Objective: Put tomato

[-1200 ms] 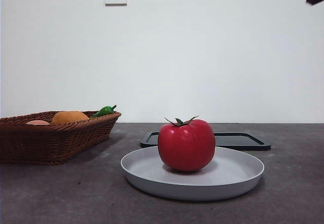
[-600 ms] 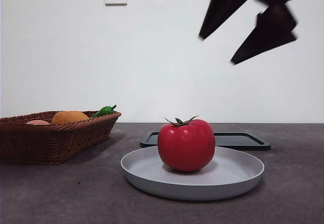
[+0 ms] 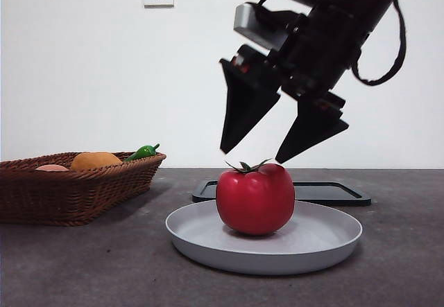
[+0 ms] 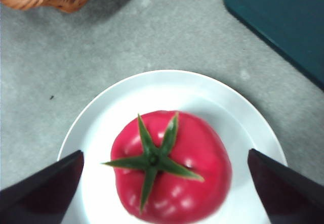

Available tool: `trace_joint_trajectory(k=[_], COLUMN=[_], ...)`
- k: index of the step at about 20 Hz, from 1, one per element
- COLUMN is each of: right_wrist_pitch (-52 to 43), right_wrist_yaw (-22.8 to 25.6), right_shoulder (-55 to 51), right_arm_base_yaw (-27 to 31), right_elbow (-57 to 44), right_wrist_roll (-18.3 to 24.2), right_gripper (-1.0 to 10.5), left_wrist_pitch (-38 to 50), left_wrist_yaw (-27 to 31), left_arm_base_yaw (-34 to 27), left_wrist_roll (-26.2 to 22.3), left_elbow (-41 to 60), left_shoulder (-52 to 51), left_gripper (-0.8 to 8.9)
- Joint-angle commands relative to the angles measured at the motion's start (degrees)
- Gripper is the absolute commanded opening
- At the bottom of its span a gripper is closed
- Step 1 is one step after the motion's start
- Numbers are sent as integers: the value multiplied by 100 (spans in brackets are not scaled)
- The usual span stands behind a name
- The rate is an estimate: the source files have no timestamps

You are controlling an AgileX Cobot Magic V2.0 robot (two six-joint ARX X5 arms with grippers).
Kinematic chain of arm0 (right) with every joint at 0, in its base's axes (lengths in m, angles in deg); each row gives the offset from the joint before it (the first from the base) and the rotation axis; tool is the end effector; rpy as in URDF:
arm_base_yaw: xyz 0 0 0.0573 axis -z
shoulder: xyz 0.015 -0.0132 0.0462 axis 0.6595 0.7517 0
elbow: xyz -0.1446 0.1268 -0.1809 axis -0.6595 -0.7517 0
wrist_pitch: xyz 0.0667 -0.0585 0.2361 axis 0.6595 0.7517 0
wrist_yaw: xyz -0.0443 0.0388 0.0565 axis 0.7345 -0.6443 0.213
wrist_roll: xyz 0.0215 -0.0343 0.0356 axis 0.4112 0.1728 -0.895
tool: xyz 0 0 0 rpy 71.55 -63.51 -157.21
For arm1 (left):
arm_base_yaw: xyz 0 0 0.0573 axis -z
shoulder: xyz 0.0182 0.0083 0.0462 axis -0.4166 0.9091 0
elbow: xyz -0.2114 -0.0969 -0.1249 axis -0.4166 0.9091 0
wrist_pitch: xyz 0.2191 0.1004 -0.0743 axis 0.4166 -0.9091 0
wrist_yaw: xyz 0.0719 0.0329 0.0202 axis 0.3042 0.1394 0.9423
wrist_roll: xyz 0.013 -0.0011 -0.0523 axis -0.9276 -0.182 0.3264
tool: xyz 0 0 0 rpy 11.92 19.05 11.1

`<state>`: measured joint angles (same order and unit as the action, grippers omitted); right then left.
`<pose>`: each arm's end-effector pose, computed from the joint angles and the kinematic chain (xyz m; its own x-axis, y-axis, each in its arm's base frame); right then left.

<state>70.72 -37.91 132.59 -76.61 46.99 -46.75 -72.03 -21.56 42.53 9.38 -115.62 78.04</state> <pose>0.2532 0.1882 0.2197 0.3219 0.5304 -0.7842 -0.6814 0.7049 0.1970 0.1280 -0.0586 0.3191 0.2884 -0.6859 -0.6681 0.6593 0.6483 -0.3809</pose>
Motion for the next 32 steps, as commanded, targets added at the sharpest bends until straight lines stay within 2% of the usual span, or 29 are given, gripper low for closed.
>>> trace_joint_trajectory(k=[1,14,15,19,26,29,32], right_wrist_pitch=[-111,-188,-179,-175,-131,-59,-127], right_wrist_yaw=[271,350,411,409,431,667,693], right_shoulder=[175,852,876,879,361,269,459], right_arm_base_yaw=[-109,-278,-278,-278,-212,31,402], right_elbow=[105,105,105,105,420,981,1471], right_wrist_roll=[70,55,42,37,39,37,39], right_gripper=[528,534,510,203,198,198,199], left_wrist_pitch=[35,48,48,50,50,48,48], left_wrist_yaw=[-22,-20,-22,-20,-20,-20,-20], left_arm_base_yaw=[22,22,22,22,22,22,22], left_wrist_roll=[-105,-105,-105,-107,-107,-105,-105], left_elbow=[-46,-46,-46,-46,-46,-46,-46], left_shoulder=[35,35,35,35,35,35,35], left_gripper=[561,560,560,560,560,560,560])
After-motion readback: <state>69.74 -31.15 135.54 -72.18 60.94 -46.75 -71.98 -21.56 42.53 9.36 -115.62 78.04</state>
